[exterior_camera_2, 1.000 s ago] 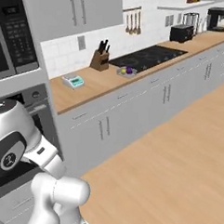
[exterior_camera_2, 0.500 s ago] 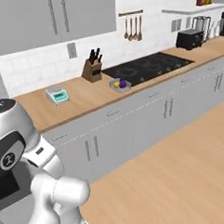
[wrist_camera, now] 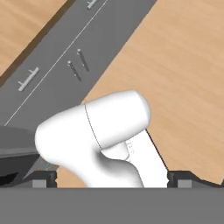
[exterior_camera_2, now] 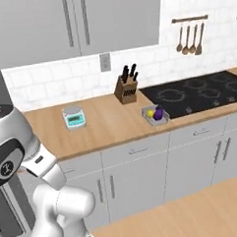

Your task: Take the meat container that has the chicken drumstick and place it on the second highest rack of the freezer. Then take the vegetable container that has the eggplant and lemon and place it on the highest rack of the freezer.

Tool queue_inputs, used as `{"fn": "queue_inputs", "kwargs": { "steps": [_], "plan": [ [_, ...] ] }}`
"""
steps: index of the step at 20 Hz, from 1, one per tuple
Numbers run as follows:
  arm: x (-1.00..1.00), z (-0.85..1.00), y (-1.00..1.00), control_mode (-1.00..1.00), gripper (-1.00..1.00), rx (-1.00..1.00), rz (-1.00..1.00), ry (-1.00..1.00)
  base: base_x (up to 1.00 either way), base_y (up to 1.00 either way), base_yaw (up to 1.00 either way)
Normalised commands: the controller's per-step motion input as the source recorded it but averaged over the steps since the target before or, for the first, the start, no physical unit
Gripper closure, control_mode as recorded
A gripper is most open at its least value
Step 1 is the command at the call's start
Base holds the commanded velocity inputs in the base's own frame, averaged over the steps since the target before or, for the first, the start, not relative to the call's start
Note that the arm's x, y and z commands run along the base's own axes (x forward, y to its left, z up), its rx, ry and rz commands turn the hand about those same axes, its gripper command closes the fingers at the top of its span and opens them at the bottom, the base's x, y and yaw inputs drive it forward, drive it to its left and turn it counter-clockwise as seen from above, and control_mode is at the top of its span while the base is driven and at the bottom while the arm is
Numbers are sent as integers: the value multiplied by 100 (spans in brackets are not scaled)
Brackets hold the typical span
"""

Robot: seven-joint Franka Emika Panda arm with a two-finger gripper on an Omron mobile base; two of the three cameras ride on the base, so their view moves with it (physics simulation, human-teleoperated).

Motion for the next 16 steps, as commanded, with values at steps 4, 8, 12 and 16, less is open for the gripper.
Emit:
{"fn": "queue_inputs", "kwargs": {
  "steps": [4,8,12,16],
  "plan": [
    [0,0,0,100,-100,0,0,0,78,-69,44],
    [0,0,0,100,-100,0,0,0,21,-86,46],
    [0,0,0,100,-100,0,0,0,3,-71,59],
    [0,0,0,100,-100,0,0,0,0,-71,56]
  ]
}}
